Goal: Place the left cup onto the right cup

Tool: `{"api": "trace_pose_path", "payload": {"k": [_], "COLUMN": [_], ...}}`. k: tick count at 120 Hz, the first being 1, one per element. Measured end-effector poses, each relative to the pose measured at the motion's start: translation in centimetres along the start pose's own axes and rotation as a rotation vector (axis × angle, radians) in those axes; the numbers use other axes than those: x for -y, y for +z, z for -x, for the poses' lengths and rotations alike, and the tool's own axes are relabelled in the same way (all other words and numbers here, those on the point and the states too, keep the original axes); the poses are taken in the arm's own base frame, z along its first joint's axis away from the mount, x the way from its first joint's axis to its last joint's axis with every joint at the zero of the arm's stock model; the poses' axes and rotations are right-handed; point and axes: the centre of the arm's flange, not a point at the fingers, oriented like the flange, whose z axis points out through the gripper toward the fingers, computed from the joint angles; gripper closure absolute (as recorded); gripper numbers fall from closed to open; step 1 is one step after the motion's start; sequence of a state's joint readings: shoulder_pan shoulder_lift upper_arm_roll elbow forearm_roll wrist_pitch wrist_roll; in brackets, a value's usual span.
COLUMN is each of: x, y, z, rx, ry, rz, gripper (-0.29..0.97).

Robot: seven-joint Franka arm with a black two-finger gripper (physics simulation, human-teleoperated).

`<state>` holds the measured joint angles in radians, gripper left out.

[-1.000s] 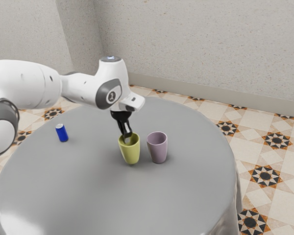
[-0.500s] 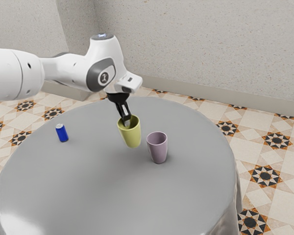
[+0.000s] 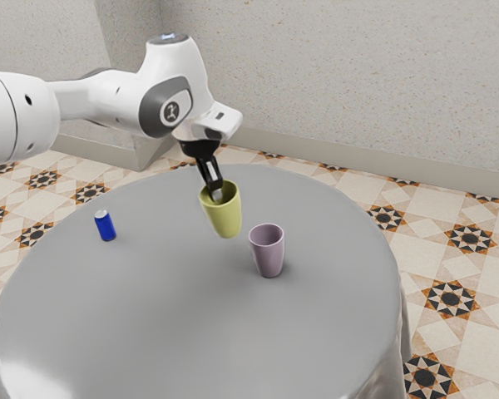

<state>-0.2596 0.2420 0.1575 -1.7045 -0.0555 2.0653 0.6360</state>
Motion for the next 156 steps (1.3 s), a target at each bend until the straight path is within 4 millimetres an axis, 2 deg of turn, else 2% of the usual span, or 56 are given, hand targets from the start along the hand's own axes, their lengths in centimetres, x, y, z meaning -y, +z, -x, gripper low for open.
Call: {"api": "trace_pose_path", "payload": {"k": [48,76,104,156], "x": [-1.5,-1.9,-2.1,-1.2], "y": [-1.2,0.1,0.4,1.0], "z": [-2.9,-4.8,-6.1,-5.9], "rx": [-0.021,-0.010,-0.013,-0.005], "ry": [0.043,0.062,0.076,0.064], "rz": [-0.002,0.006,0.010,0.020], "gripper": [0.79,0.79,0.79,0.79]}}
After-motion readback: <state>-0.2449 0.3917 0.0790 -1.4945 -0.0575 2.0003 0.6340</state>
